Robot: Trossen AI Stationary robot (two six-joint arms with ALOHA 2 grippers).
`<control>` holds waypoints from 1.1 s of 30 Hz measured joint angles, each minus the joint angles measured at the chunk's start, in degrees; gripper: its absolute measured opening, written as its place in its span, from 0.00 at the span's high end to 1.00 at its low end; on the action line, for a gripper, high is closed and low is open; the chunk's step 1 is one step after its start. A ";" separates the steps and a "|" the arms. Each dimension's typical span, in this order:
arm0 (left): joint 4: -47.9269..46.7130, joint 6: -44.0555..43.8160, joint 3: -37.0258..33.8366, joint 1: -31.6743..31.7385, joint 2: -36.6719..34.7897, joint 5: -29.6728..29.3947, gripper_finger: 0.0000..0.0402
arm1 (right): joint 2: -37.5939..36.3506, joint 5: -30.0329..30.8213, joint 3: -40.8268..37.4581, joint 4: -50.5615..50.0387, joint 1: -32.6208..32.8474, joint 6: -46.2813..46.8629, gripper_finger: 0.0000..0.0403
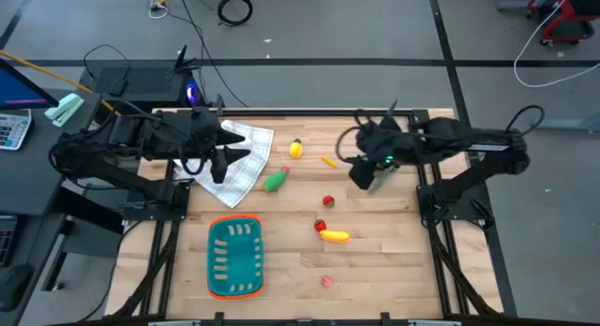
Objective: Pick and placing Produce into tupperware
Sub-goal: Put the green corn into the blue basket
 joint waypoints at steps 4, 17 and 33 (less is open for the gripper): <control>0.44 0.08 -0.09 0.00 0.04 0.02 0.47 | 3.47 -0.19 -0.02 -0.31 -0.62 1.17 0.32; 1.61 -5.78 0.02 -0.11 1.67 0.19 0.46 | 10.81 -0.32 -0.02 -0.09 -0.57 10.91 0.34; -14.34 -1.19 -0.07 3.56 18.25 0.20 0.44 | 11.10 1.77 -0.04 1.49 -0.59 16.32 0.35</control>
